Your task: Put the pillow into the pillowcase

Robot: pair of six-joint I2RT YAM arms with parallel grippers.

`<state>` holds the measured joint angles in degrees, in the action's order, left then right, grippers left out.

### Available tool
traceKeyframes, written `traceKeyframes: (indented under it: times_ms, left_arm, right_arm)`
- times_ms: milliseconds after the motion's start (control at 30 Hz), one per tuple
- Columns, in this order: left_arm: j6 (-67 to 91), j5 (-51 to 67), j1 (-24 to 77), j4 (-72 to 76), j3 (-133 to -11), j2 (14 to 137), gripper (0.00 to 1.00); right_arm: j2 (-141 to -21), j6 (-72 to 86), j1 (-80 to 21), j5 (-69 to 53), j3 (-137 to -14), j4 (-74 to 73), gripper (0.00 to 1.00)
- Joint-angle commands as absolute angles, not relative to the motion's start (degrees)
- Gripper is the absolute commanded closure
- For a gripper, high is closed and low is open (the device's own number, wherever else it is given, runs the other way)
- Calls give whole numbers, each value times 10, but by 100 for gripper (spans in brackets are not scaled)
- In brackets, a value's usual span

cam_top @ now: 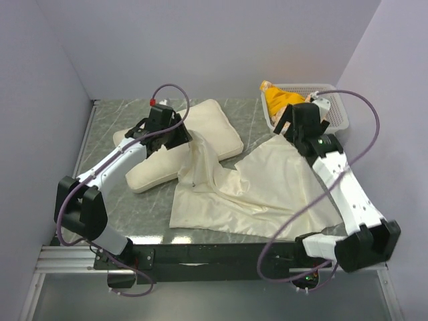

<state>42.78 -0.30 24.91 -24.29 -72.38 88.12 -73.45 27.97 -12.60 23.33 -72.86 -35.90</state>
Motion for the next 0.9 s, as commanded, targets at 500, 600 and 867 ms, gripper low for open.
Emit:
traceKeyframes:
  times_ms: [500, 600, 867]
  left_arm:
    - [549, -127, 343, -188, -419, 596, 13]
    - [584, -149, 396, -184, -387, 575, 13]
    - [612, -167, 468, -156, -367, 611, 14]
  right_arm:
    - [-933, 340, -220, 171, -600, -138, 4]
    - [-984, 359, -183, 182, -623, -128, 4]
    - [-1041, 393, -126, 143, -654, -121, 32]
